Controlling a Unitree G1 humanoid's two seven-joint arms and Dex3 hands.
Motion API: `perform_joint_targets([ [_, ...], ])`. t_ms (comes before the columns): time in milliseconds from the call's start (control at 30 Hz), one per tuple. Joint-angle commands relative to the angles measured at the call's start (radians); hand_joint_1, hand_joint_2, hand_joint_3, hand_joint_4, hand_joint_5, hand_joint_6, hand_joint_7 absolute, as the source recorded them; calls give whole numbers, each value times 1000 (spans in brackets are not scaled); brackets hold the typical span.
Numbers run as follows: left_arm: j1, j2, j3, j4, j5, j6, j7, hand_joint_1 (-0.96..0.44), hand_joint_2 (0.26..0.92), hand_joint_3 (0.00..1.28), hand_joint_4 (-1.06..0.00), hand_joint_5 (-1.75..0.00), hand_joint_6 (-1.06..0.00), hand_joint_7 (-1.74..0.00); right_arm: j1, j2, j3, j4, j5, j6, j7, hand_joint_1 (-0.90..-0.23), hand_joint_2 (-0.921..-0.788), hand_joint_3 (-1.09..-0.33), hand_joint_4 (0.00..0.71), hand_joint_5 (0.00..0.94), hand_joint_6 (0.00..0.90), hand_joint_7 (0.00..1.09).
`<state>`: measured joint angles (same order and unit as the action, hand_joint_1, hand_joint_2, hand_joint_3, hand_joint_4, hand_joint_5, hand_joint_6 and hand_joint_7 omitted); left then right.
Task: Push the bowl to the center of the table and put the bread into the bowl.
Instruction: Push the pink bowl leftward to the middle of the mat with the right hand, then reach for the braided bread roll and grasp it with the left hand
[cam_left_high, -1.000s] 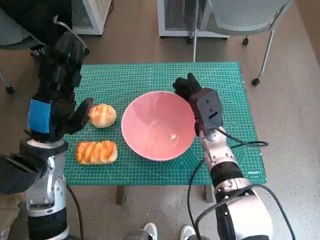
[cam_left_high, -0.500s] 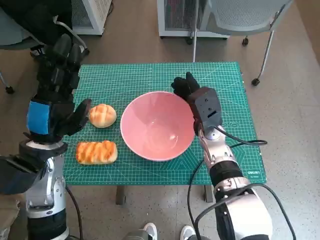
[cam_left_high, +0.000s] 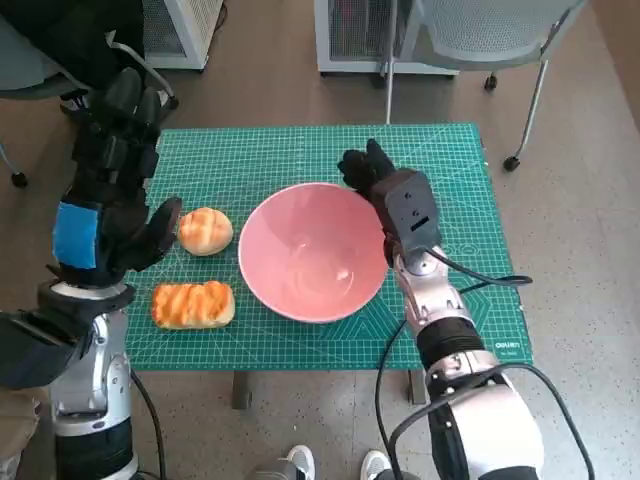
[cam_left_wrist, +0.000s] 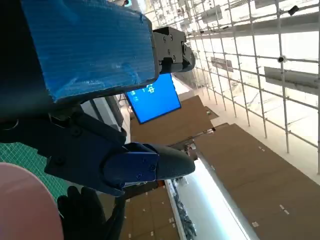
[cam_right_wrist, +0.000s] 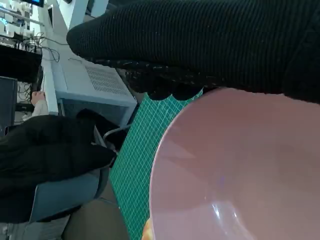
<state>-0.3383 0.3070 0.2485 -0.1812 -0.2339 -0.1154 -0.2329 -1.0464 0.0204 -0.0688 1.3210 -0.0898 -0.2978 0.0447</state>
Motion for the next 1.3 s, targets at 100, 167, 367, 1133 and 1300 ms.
perform_joint_targets([
  [100, 6, 2, 5, 1, 9, -17, 5, -583, 921, 402, -40, -6, 1, -350, -4, -6, -5, 13, -5, 12, 19, -542, -921, -852, 162, 1, 163, 57],
  [167, 6, 2, 5, 1, 9, -18, 5, -583, 921, 402, -40, -6, 1, -349, -4, -7, -6, 13, -5, 12, 20, -540, -921, -853, 162, 1, 162, 56],
  [367, 5, 3, 6, 12, 8, -25, 4, -584, 921, 399, -41, -6, 1, -349, -7, -30, -23, 6, 9, -2, 41, -528, -921, -852, 161, 0, 160, 52],
  [1133, -59, -11, -31, 75, 27, -33, 9, -580, 921, 402, -23, 0, 1, -334, -16, -155, -68, -99, 50, -250, 110, -556, -921, -842, 165, 2, 176, 56],
  [1300, -76, -10, -39, 103, 27, -53, -2, -584, 921, 396, -25, -3, 1, -331, 7, -184, -56, -170, 47, -357, 107, -575, -921, -839, 159, 0, 170, 54],
])
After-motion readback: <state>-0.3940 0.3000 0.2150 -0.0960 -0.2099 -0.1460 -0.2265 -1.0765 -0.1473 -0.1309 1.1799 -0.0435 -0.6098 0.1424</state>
